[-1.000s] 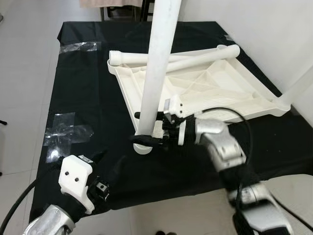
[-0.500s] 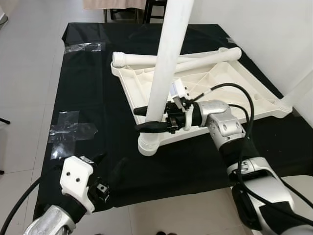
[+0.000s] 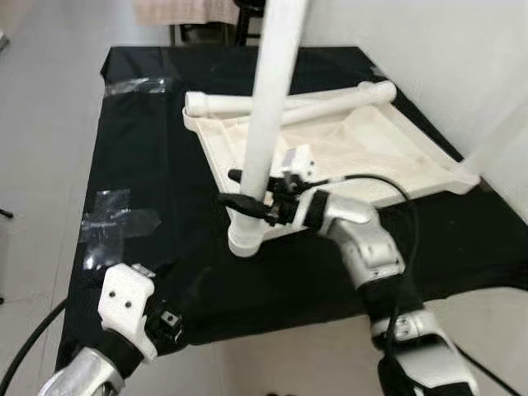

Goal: Building children table

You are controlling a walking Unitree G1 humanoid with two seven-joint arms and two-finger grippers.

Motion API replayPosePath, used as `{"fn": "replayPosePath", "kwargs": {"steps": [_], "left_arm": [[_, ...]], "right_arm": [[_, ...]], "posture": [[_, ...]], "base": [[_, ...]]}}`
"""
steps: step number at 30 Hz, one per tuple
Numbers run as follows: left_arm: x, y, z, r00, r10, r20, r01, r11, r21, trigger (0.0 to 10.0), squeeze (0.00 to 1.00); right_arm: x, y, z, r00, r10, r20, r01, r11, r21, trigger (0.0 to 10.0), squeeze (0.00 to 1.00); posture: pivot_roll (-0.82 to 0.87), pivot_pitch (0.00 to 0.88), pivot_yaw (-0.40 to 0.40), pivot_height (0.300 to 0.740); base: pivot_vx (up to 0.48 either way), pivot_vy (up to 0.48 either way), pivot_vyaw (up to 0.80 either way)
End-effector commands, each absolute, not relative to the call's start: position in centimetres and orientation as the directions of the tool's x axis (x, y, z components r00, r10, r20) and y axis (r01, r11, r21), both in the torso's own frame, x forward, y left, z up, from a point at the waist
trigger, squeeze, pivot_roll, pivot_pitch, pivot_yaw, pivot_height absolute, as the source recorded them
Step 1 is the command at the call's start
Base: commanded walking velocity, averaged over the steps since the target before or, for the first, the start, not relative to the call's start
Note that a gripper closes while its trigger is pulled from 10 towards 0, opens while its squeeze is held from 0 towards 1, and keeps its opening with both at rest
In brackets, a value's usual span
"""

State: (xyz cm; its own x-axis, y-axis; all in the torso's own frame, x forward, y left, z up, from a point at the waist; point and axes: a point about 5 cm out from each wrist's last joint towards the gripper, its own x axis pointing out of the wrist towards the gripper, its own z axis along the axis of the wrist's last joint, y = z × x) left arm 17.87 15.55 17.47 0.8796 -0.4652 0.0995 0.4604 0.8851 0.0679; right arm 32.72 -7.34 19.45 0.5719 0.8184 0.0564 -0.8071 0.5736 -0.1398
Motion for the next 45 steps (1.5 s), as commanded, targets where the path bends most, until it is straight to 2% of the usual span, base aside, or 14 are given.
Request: {"fn": "replayPosePath", "kwargs": {"steps": [1, 7, 8, 10, 13, 14, 19, 20, 22, 23, 30, 32, 33, 45], "left_arm": [[17.5, 15.6, 17.3, 0.876, -0.475, 0.082, 0.471, 0.88, 0.062, 10.0, 0.0], [17.4, 15.5, 17.5, 0.882, -0.464, 0.088, 0.46, 0.886, 0.059, 10.0, 0.0], [17.4, 15.5, 17.5, 0.883, -0.459, 0.091, 0.456, 0.888, 0.057, 10.0, 0.0], [17.4, 15.5, 17.5, 0.887, -0.453, 0.092, 0.45, 0.891, 0.057, 10.0, 0.0], [17.4, 15.6, 17.5, 0.888, -0.45, 0.091, 0.446, 0.893, 0.059, 10.0, 0.0], [17.5, 15.7, 17.6, 0.889, -0.449, 0.093, 0.445, 0.894, 0.06, 10.0, 0.0], [17.8, 15.6, 17.9, 0.886, -0.451, 0.105, 0.446, 0.893, 0.064, 10.0, 0.0], [17.8, 15.5, 17.9, 0.885, -0.454, 0.107, 0.449, 0.891, 0.064, 10.0, 0.0], [17.8, 15.4, 17.9, 0.884, -0.455, 0.109, 0.451, 0.89, 0.065, 10.0, 0.0], [17.8, 15.3, 17.9, 0.882, -0.457, 0.111, 0.453, 0.889, 0.065, 10.0, 0.0], [17.6, 15.2, 18.0, 0.886, -0.449, 0.115, 0.444, 0.894, 0.067, 10.0, 0.0], [17.7, 15.3, 18.1, 0.887, -0.447, 0.116, 0.442, 0.895, 0.067, 10.0, 0.0], [17.8, 15.3, 18.1, 0.887, -0.448, 0.117, 0.443, 0.894, 0.067, 10.0, 0.0], [17.8, 14.9, 18.0, 0.884, -0.455, 0.108, 0.45, 0.89, 0.066, 10.0, 0.0]], "right_arm": [[31.0, -8.6, 13.0, 0.658, 0.71, -0.25, -0.743, 0.665, -0.068, 0.0, 0.0], [31.2, -10.1, 13.5, 0.678, 0.669, -0.305, -0.722, 0.685, -0.103, 0.0, 0.0], [31.2, -10.0, 13.7, 0.677, 0.673, -0.299, -0.722, 0.685, -0.094, 1.2, 0.0], [31.5, -9.3, 14.7, 0.664, 0.697, -0.27, -0.737, 0.672, -0.077, 10.0, 0.0], [31.6, -8.6, 15.8, 0.625, 0.752, -0.209, -0.775, 0.63, -0.051, 10.0, 0.0], [31.7, -8.3, 16.4, 0.586, 0.792, -0.173, -0.807, 0.59, -0.034, 10.0, 1.0], [31.3, -7.4, 18.9, 0.441, 0.896, -0.056, -0.896, 0.437, -0.073, 10.0, 1.0], [31.4, -7.5, 19.3, 0.391, 0.92, -0.035, -0.917, 0.386, -0.096, 10.0, 0.6], [31.4, -7.5, 19.5, 0.358, 0.933, -0.026, -0.929, 0.354, -0.109, 10.0, 0.6], [31.4, -7.6, 19.7, 0.304, 0.952, -0.019, -0.946, 0.3, -0.121, 10.0, 0.0], [32.8, -8.2, 20.5, 0.183, 0.982, -0.036, -0.972, 0.175, -0.155, 10.0, 0.0], [33.2, -8.4, 21.0, 0.14, 0.99, -0.031, -0.979, 0.133, -0.156, 7.3, 0.0], [33.4, -8.5, 21.3, 0.114, 0.993, -0.027, -0.982, 0.109, -0.152, 0.0, 0.0], [33.9, -9.0, 22.0, 0.013, 1.0, -0.025, -0.987, 0.009, -0.161, 0.0, 0.0]], "posture": [[0.11, 0.246, -0.081, 0.74], [0.12, 0.246, -0.104, 0.74], [0.12, 0.246, -0.104, 0.74], [0.12, 0.245, -0.11, 0.74], [0.12, 0.243, -0.106, 0.74], [0.13, 0.243, -0.105, 0.74], [0.14, 0.233, -0.101, 0.74], [0.15, 0.231, -0.106, 0.74], [0.15, 0.23, -0.107, 0.74], [0.16, 0.229, -0.111, 0.74], [0.18, 0.226, -0.119, 0.74], [0.17, 0.226, -0.119, 0.74], [0.17, 0.226, -0.119, 0.74], [0.16, 0.235, -0.121, 0.74]], "base": [[0.0, 0.0, 0.0], [0.0, 0.0, 0.0], [0.0, 0.0, 0.0], [0.0, 0.0, 0.0], [0.0, 0.0, 0.0], [0.0, 0.0, 0.0], [0.0, 0.0, 0.0], [0.0, 0.0, 0.0], [0.0, 0.0, 0.0], [0.0, 0.0, 0.0], [0.0, 0.0, 0.0], [0.0, 0.0, 0.0], [0.0, 0.0, 0.0], [0.0, 0.0, 0.0]]}}
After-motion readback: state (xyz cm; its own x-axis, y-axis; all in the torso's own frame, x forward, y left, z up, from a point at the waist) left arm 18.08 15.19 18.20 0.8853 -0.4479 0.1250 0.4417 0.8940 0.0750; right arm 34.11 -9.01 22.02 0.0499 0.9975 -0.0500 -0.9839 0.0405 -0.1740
